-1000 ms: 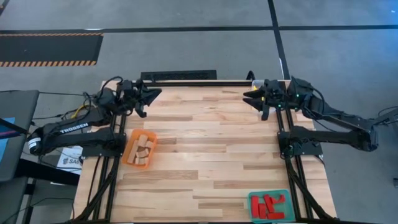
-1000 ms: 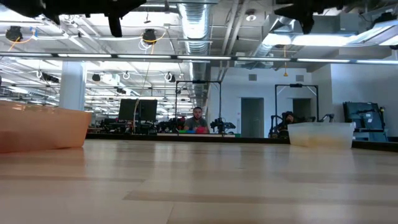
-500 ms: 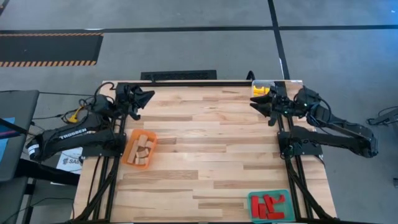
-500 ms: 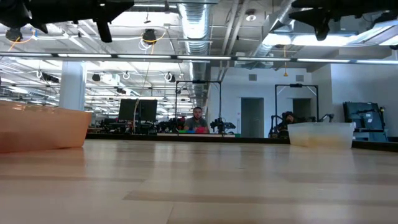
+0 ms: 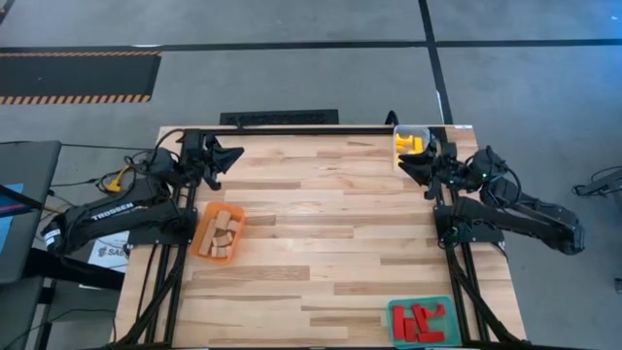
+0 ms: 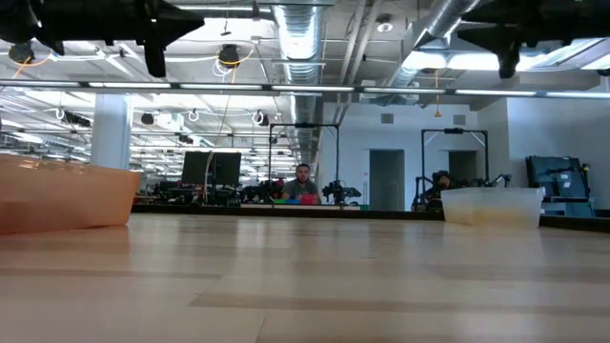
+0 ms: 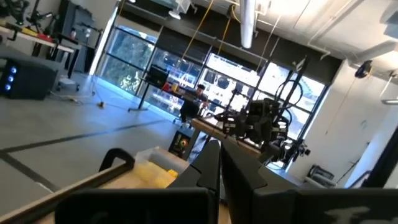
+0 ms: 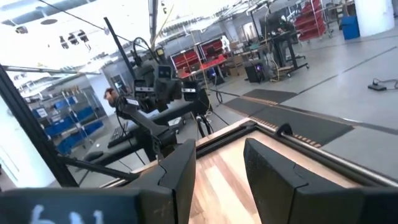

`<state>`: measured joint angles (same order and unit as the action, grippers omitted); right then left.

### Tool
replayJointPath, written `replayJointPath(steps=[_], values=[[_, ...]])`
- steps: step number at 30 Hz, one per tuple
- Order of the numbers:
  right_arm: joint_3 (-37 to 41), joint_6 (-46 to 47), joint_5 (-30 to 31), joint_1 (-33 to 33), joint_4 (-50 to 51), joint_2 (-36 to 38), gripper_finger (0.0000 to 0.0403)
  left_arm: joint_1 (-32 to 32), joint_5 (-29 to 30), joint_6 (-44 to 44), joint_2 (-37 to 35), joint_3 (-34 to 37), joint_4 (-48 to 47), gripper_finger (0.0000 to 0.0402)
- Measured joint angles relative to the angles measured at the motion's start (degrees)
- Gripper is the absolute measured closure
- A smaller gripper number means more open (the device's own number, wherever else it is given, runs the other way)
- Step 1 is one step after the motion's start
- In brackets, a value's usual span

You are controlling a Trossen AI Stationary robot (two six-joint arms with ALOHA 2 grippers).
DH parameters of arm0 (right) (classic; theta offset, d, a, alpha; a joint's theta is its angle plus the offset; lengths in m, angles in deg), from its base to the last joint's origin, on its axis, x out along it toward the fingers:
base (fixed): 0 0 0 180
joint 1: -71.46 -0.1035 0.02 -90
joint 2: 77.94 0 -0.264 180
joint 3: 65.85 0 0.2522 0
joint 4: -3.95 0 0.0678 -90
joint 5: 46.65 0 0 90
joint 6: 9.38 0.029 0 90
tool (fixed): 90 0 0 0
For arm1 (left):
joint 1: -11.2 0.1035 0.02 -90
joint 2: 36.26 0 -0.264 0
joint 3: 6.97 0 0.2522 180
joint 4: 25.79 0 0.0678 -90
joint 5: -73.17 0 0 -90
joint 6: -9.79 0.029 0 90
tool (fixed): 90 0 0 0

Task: Sort & place blocks by color
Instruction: Return to Home Position

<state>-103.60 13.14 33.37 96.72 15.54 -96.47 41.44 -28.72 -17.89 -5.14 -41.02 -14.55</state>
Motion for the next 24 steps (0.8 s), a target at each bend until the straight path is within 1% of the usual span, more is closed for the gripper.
replayJointPath(steps=[5,11,18,20,24], values=[[3.0,1.4,0.0,0.3,0.6,4.7,0.0243,0.0,0.5,0.2,-3.6,0.0,-3.4,0.0402],[6.4,2.6,0.0,0.4,0.4,10.6,0.0243,0.0,4.3,1.2,-9.6,0.0,-11.1,0.0401],[10.0,2.8,2.7,0.4,0.0,15.3,0.0243,0.0,5.0,1.6,-10.5,0.0,-13.8,0.0401],[11.0,3.0,3.1,0.4,0.1,16.2,0.0243,0.0,5.2,1.6,-10.5,1.1,-12.1,0.0401],[12.3,3.8,3.2,0.4,-0.1,17.6,0.0243,0.0,5.2,-1.6,-10.5,7.9,-0.7,0.0401]])
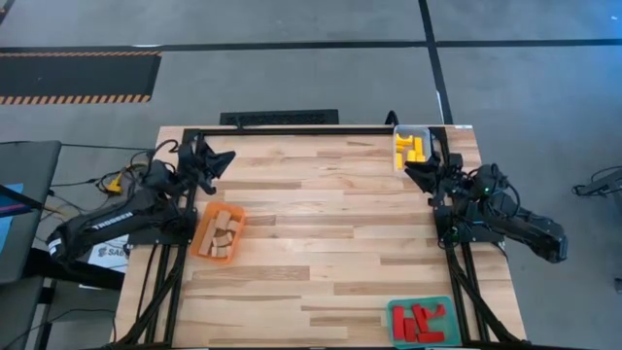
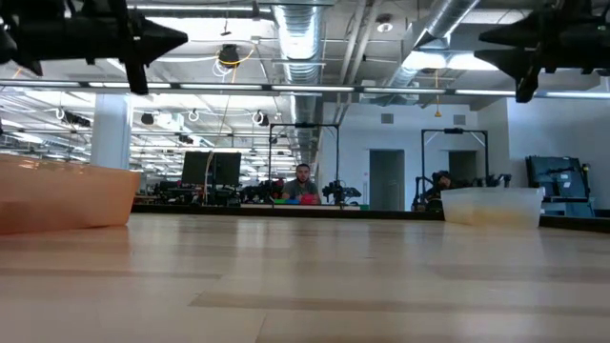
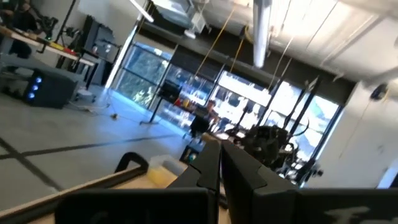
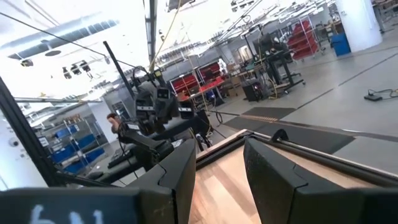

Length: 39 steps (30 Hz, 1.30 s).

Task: Sort & place blocks by color
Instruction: Return to Home Position

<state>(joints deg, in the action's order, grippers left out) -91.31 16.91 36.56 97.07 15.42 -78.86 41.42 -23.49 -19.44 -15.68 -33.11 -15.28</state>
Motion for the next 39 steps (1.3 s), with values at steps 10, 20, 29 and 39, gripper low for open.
replayJointPath(steps=[10,20,29,39], values=[[1.1,0.9,-0.5,0.0,0.3,0.8,0.0247,0.0,-1.0,-4.4,-0.6,6.4,5.6,0.0401],[1.1,-0.9,-0.8,0.0,5.1,0.8,0.0300,0.0,1.5,-4.4,-11.8,7.1,-7.4,0.0401],[2.6,-2.3,-0.8,0.0,5.5,0.8,0.0350,0.0,1.2,-3.3,-17.1,7.1,-12.0,0.0401],[2.6,-2.3,-0.8,0.0,7.2,0.8,0.0397,0.0,1.1,-3.0,-20.3,7.1,-17.9,0.0401]])
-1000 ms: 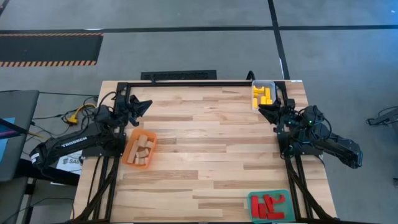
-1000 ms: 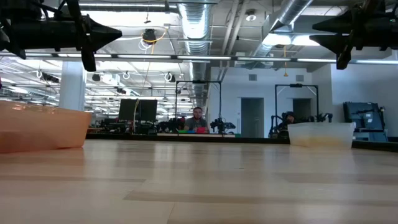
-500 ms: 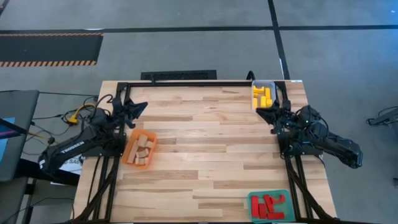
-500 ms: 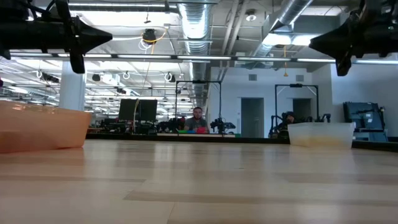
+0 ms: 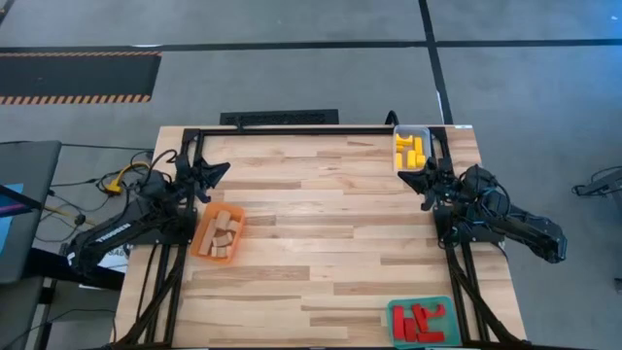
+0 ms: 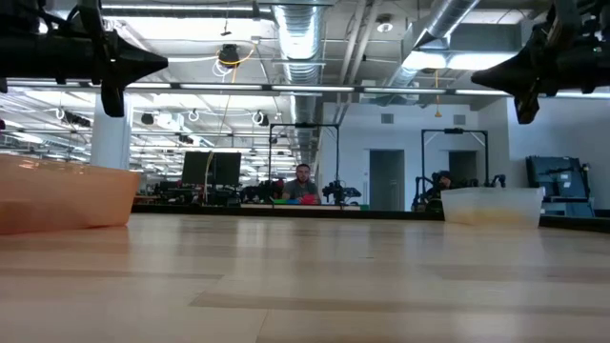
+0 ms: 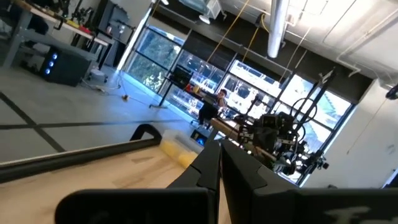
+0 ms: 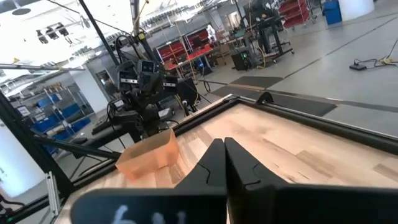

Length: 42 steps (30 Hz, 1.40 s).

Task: Sort & place blocks by color
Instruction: Return to Home Position

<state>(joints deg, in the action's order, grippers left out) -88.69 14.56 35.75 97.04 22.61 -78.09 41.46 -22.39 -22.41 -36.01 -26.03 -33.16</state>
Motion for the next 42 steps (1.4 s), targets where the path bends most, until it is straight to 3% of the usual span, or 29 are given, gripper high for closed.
replayJointPath(steps=[5,11,18,25,35,42], values=[[0.0,-0.2,0.0,0.0,0.1,0.0,0.0392,0.0,0.2,0.8,0.0,0.0,0.1,0.0401],[0.0,-0.6,0.0,0.0,0.1,0.0,0.0386,0.0,-1.0,-0.9,0.1,4.7,9.0,0.0401],[0.0,-3.4,0.0,0.0,1.3,0.0,0.0394,0.0,-5.1,2.7,0.0,4.6,8.4,0.0401],[0.0,-3.6,0.0,0.0,5.9,0.0,0.0394,0.0,-7.5,12.5,0.1,4.6,2.5,0.0401],[0.0,-4.6,0.1,0.0,7.8,0.0,0.0395,0.0,1.9,15.2,0.1,4.3,-5.4,0.0401],[0.0,-7.6,4.1,0.0,10.3,0.0,0.0393,0.0,3.6,16.1,0.0,2.7,-10.2,0.0401]])
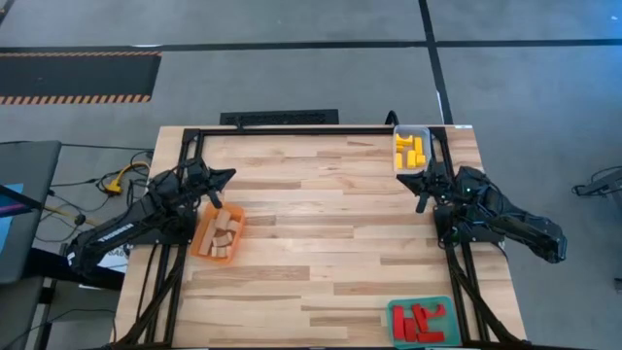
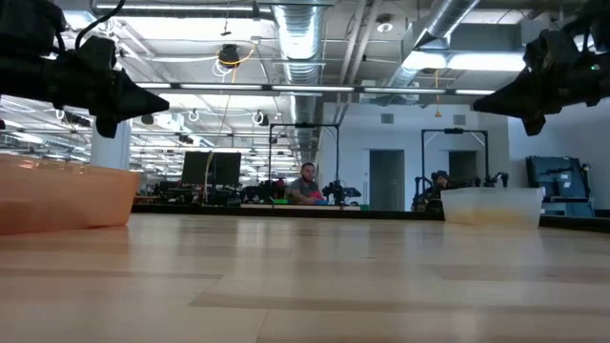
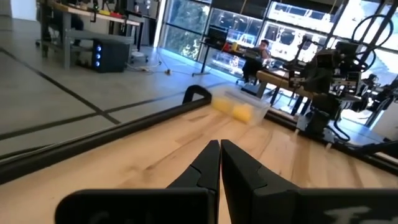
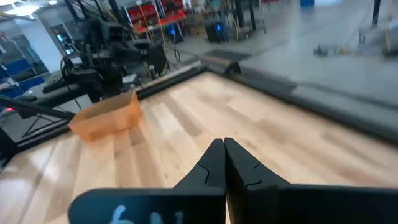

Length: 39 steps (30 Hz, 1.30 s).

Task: Sort & place blocks by color
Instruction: Return to Home Position

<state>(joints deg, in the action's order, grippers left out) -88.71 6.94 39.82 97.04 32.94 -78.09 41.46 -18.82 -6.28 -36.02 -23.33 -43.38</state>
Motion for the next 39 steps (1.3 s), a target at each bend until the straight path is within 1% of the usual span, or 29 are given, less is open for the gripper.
replayJointPath(steps=[4,8,10,13,18,22,26,30,34,39], values=[[0.0,-3.7,0.2,0.0,-3.3,0.0,0.0395,0.0,-0.3,0.0,0.0,0.0,0.5,0.0401],[0.0,-4.8,0.0,0.0,-5.0,0.0,0.0396,0.0,-0.3,0.0,0.0,0.0,0.6,0.0401],[2.0,-4.8,-1.6,0.0,-9.0,0.0,0.0396,0.0,-0.3,0.0,0.0,0.0,0.7,0.0401],[7.2,-4.4,-5.2,0.0,-17.5,0.0,0.0396,0.0,-0.3,0.0,0.0,0.0,0.7,0.0401],[8.2,-3.8,-6.7,-0.2,-18.1,0.0,0.0396,0.0,-0.4,-2.8,0.0,0.0,0.7,0.0401],[8.2,-5.7,-6.7,-0.1,-17.6,0.0,0.0396,0.0,-0.5,-3.6,0.0,0.0,-0.1,0.0401],[8.2,-7.7,-6.7,0.0,-17.2,0.0,0.0396,0.0,-0.3,-1.7,0.1,0.0,-0.1,0.0401],[8.3,-7.8,-6.9,0.0,-17.5,0.0,0.0396,0.0,1.5,-0.8,0.1,0.0,-0.3,0.0401],[8.6,-7.8,-7.0,-0.1,-18.0,0.0,0.0396,0.0,0.8,3.3,0.1,0.0,0.2,0.0401],[8.7,-8.1,-7.2,-0.1,-17.9,-0.3,0.0396,0.0,0.9,5.2,0.1,0.0,-0.3,0.0402]])
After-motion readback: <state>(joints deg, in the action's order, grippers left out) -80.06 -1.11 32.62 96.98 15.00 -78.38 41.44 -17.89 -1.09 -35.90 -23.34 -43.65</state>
